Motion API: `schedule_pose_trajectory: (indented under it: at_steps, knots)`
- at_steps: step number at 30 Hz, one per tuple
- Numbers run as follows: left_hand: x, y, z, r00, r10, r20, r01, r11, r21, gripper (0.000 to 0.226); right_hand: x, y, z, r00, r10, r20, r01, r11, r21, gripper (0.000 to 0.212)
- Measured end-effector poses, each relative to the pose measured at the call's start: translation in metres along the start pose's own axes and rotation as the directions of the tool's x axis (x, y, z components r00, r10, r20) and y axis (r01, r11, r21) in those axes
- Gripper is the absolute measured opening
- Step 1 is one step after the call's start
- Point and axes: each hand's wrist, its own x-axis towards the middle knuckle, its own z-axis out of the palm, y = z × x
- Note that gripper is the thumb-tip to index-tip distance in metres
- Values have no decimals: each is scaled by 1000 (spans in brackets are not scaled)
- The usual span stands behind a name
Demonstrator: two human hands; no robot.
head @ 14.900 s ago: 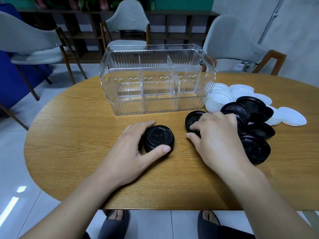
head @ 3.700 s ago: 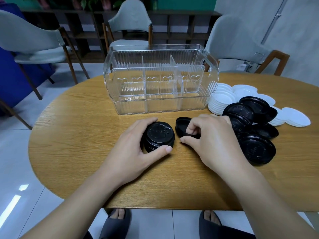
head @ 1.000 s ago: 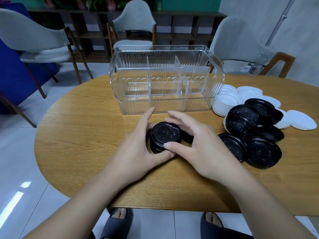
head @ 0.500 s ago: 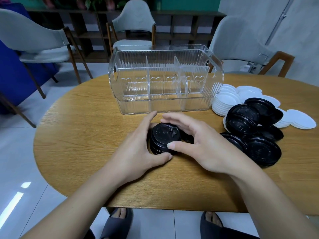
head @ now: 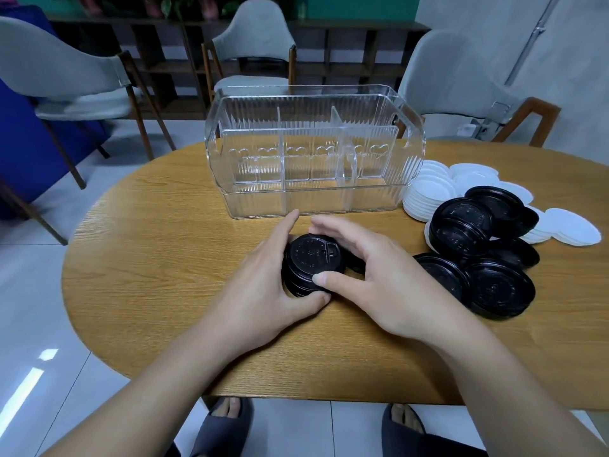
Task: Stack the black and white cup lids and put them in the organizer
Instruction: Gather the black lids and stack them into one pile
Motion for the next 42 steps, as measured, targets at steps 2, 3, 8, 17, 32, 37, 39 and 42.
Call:
schedule_pose_trajectory:
  at_steps: [2,3,8,17,32,37,39,42]
  knots:
    - [0,0,0,1000,13,4,-13,1000,-15,122,-2,-3,-1,1000,-14,-8,14,999,-49,81]
    - [-1,-1,-1,1000,15,4,-15,1000,-22,121,-3,-6,-3,1000,-16,-17,15,997,-78,81]
    - [-1,0,-3,999,43,-17,-42,999,26,116,-9,-2,-26,982,-28,-188,-42,933,-358,63]
    - [-1,2,-3,997,54,-51,-55,998,-30,103,-6,8,-17,983,148,-111,-185,735,-653,35]
    - [-4,9,-11,991,70,-113,-81,993,-90,80,-4,-1,-26,839,93,-536,-75,996,55,17]
    - [-1,26,-18,961,167,-221,-187,980,-73,92,-4,-9,-20,877,228,-423,45,837,545,24]
    - [2,29,-18,949,188,-252,-218,971,-96,100,-2,-8,-15,906,230,-356,63,757,650,30]
    - [5,31,-19,934,236,-267,-272,956,-107,104,1,-10,-9,925,230,-302,85,650,755,33]
